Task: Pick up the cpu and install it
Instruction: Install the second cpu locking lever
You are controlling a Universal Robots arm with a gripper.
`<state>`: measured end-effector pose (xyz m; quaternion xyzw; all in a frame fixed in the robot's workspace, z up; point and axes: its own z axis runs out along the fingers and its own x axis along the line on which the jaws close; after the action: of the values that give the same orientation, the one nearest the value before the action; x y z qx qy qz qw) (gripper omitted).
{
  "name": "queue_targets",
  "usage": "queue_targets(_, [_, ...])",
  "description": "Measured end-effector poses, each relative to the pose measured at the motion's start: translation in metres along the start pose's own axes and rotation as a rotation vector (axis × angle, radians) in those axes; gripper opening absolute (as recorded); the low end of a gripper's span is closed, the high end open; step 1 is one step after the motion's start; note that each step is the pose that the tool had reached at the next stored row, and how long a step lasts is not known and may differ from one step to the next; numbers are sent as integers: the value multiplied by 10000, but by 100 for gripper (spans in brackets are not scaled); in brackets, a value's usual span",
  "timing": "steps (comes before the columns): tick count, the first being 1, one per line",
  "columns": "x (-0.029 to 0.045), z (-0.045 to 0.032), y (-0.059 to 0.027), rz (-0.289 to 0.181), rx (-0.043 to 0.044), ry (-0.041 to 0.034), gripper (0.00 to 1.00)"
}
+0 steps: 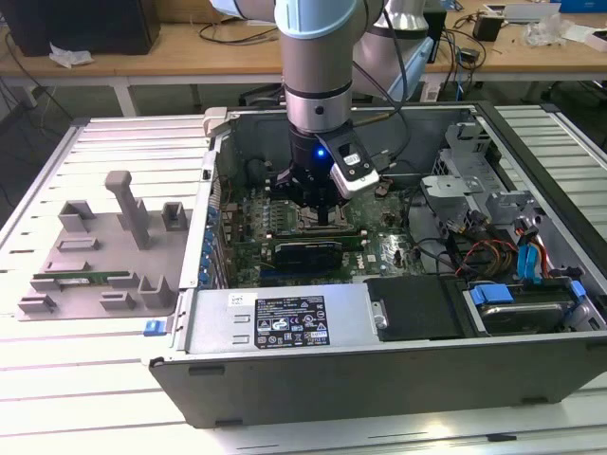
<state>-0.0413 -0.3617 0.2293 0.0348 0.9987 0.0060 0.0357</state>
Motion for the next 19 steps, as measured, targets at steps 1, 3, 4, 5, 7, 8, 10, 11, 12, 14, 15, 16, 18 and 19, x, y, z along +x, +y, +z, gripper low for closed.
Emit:
queue_targets(1, [7,3,-1,0,0,0,11])
queue_targets(3, [35,16,-2,0,-7,0,11])
queue_targets(4, [41,21,-3,0,-11,1,11])
queue_targets(5, [48,27,-3,0,-14,1,11])
queue_targets(7, [68,47,-5,0,-17,1,11])
queue_targets(8, [74,52,-6,0,-17,2,11])
queue_targets(10, [91,61,-8,-1,-16,3,11])
queue_targets(11, [101,66,-8,0,-17,3,11])
queue_targets(12, [110,70,-8,1,-17,2,11])
queue_targets(14, [125,77,-10,1,-26,3,11])
queue_targets(15, [136,82,-10,2,-42,4,11])
queue_targets(16, [168,88,-12,3,-58,3,11])
queue_targets(18, [208,95,-15,3,-75,-1,11])
queue_targets(19, [226,99,-16,4,-82,-3,11])
